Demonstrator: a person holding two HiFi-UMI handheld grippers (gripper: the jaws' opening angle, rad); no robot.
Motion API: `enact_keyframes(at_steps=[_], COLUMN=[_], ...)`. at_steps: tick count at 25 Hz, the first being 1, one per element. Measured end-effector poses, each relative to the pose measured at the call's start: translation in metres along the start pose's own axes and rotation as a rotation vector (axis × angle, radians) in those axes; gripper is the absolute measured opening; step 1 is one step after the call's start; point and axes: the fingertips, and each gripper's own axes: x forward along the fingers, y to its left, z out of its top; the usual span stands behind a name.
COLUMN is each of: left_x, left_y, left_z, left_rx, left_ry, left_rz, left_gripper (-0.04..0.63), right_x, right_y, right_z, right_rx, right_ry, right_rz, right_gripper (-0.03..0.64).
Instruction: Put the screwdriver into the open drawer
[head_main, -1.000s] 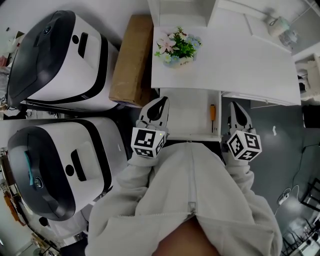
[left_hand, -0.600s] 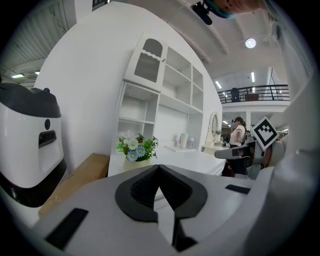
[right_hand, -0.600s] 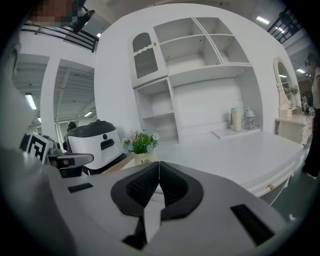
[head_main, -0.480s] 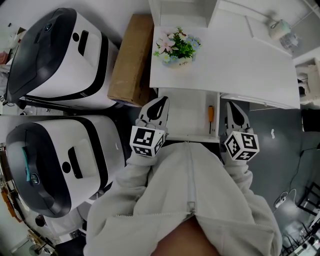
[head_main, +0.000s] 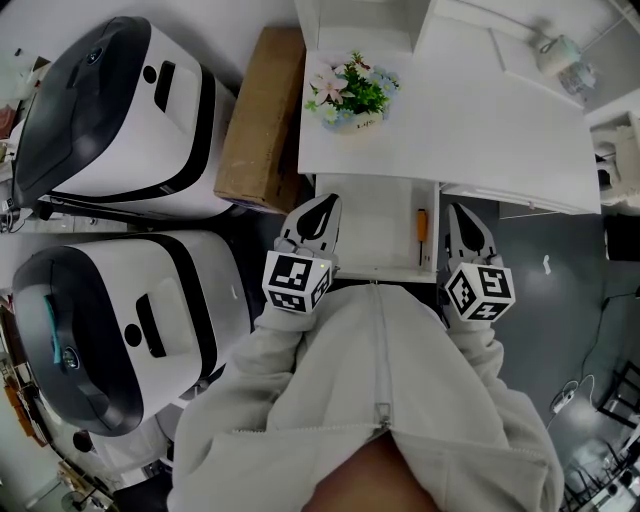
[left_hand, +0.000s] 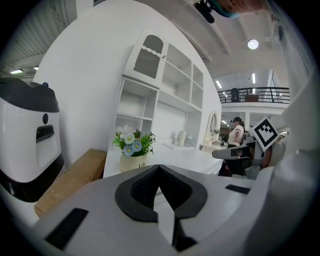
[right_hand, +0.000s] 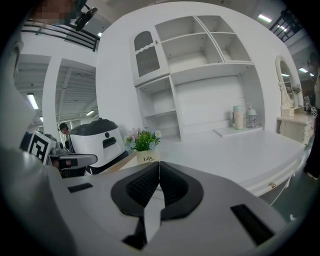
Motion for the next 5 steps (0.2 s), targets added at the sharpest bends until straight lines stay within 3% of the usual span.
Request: enact_keyframes(at_steps=[5], left_x=[0.0011], left_y=[-0.0029], left_z=[-0.0008], left_rx=[0.002], left_ry=[0.002], left_rz=[0.002], left_gripper=[0.015], right_x=[-0.0042], right_y=[-0.0023], right_z=[-0.0004], right_rx=[0.001], right_ry=[0.0], right_rz=[-0.004], right_gripper=[0.032])
